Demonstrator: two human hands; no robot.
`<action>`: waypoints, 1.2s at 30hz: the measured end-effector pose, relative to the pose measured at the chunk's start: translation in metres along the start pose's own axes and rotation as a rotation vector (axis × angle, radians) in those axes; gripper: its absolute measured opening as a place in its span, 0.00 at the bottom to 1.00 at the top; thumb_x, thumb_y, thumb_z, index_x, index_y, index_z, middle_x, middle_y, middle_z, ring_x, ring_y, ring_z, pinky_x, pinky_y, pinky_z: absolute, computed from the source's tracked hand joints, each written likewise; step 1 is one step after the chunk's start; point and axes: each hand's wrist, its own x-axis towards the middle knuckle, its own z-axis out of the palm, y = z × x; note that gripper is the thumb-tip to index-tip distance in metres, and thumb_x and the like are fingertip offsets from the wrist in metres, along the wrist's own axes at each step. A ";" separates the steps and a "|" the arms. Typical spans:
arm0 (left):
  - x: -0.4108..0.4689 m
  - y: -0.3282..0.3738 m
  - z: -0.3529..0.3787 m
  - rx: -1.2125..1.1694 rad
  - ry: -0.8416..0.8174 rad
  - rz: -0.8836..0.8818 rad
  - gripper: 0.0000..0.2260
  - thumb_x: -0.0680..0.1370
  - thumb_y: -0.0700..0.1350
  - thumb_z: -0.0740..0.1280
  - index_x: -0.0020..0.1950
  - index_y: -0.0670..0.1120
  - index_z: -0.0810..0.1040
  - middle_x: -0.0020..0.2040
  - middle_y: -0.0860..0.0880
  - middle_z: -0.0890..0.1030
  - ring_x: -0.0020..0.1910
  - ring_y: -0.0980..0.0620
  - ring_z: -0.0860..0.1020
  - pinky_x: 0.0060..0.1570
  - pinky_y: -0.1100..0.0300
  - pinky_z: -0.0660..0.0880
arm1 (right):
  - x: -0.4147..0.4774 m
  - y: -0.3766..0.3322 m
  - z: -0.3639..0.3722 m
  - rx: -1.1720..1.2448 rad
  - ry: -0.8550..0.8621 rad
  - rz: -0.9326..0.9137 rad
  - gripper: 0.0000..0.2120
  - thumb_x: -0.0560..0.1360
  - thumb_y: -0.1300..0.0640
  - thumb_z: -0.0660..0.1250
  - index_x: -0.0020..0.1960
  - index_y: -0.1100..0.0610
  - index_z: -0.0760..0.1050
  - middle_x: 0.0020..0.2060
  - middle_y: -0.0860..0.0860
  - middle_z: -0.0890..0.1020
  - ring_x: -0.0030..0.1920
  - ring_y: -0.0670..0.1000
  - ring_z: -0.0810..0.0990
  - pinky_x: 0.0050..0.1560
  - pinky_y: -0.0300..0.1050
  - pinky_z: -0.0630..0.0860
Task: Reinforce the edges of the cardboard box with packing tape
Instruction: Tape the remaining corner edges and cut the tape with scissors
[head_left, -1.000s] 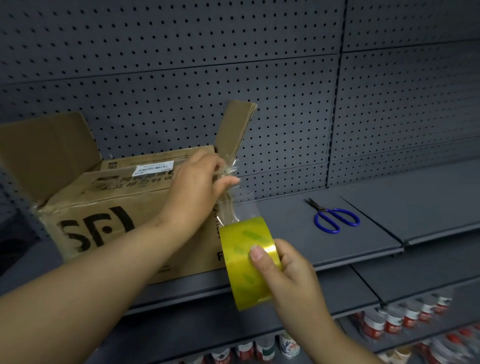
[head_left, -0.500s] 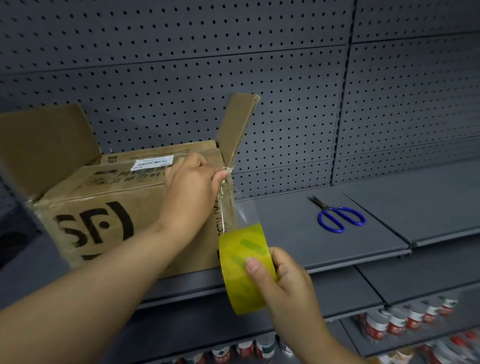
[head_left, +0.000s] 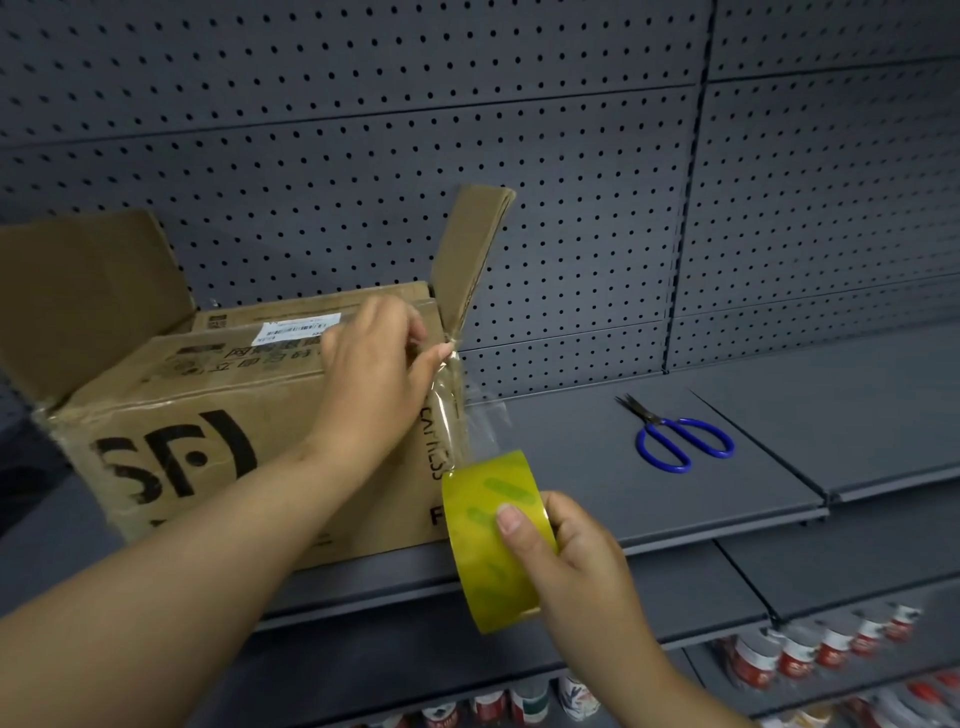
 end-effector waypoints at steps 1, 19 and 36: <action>0.001 -0.002 0.002 0.006 -0.004 0.091 0.06 0.73 0.44 0.69 0.42 0.48 0.71 0.42 0.51 0.71 0.44 0.52 0.70 0.49 0.60 0.56 | 0.001 -0.001 0.000 0.010 -0.009 0.008 0.25 0.63 0.34 0.64 0.42 0.56 0.77 0.38 0.55 0.83 0.38 0.55 0.81 0.41 0.55 0.78; 0.016 -0.031 -0.012 0.488 -0.029 0.902 0.12 0.76 0.36 0.60 0.55 0.45 0.77 0.48 0.46 0.83 0.52 0.49 0.73 0.49 0.57 0.64 | 0.045 -0.004 -0.012 0.183 -0.234 0.161 0.30 0.61 0.32 0.65 0.42 0.60 0.76 0.34 0.57 0.72 0.36 0.54 0.71 0.40 0.49 0.69; 0.043 -0.021 -0.019 0.474 -0.142 1.280 0.10 0.76 0.35 0.58 0.45 0.46 0.77 0.52 0.47 0.82 0.58 0.47 0.73 0.63 0.56 0.64 | 0.073 -0.012 -0.014 0.247 -0.297 0.256 0.16 0.72 0.45 0.65 0.40 0.58 0.78 0.32 0.55 0.78 0.31 0.50 0.77 0.36 0.41 0.73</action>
